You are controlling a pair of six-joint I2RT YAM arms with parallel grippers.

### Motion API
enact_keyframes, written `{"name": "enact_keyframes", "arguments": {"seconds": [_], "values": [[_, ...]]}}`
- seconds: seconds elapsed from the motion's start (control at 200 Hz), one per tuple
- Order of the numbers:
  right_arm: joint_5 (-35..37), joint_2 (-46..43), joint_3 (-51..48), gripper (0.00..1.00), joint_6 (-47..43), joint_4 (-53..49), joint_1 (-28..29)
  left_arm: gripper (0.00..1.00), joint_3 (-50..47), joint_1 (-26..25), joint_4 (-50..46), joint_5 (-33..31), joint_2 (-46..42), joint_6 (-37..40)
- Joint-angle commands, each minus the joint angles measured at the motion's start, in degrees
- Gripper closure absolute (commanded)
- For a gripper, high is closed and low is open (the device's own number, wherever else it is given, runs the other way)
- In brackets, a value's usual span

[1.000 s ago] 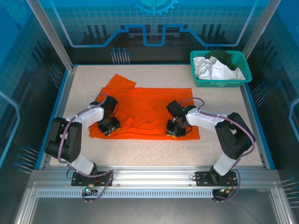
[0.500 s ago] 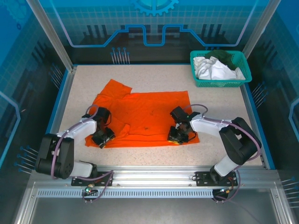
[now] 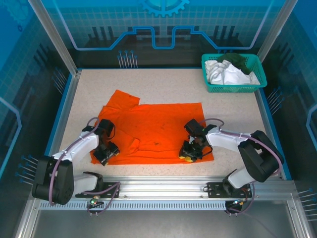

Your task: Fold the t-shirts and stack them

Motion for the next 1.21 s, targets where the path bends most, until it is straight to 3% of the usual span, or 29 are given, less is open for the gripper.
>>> {"name": "enact_keyframes", "arguments": {"seconds": [0.0,0.13,0.25,0.445,0.61,0.77,0.925,1.0,1.2], "values": [[2.8,1.07,-2.02,0.64,3.85,-7.47,1.91,0.43,6.8,0.49,-1.51,1.03,2.04,3.22],[6.58,-1.46,3.94,0.5,5.6,-12.03,2.76,0.37,17.52,0.54,-1.87,0.11,5.11,7.92],[16.72,-3.31,15.01,0.32,4.91,-21.87,2.38,0.28,30.28,0.36,-2.43,-1.13,10.25,14.19],[28.83,-3.84,27.73,0.23,-2.86,-23.2,-4.66,0.12,43.04,0.49,1.48,-5.5,20.72,20.02],[38.81,-4.39,32.94,0.19,-15.25,-17.16,-4.23,0.11,57.66,0.41,2.14,-8.62,34.22,19.28],[41.6,-6.36,29.19,0.17,-27.86,-10.78,-2.36,0.15,80.05,1.21,-4.95,-14.7,52.87,21.05],[36.06,-10.54,19.84,0.15,-30.16,-1.62,-1.61,0.21,105.26,2.72,-12.82,-15.26,71.16,22.12],[37.36,-12.72,18.09,0.16,-27.27,-0.83,-2.13,0.24,115.77,3.92,-15.51,-15.72,78.21,22.52],[34.71,-13.6,21.14,0.2,-23.45,-5.33,-4.25,0.29,115.28,7.34,-8.93,-14.41,81.75,23.94]]}}
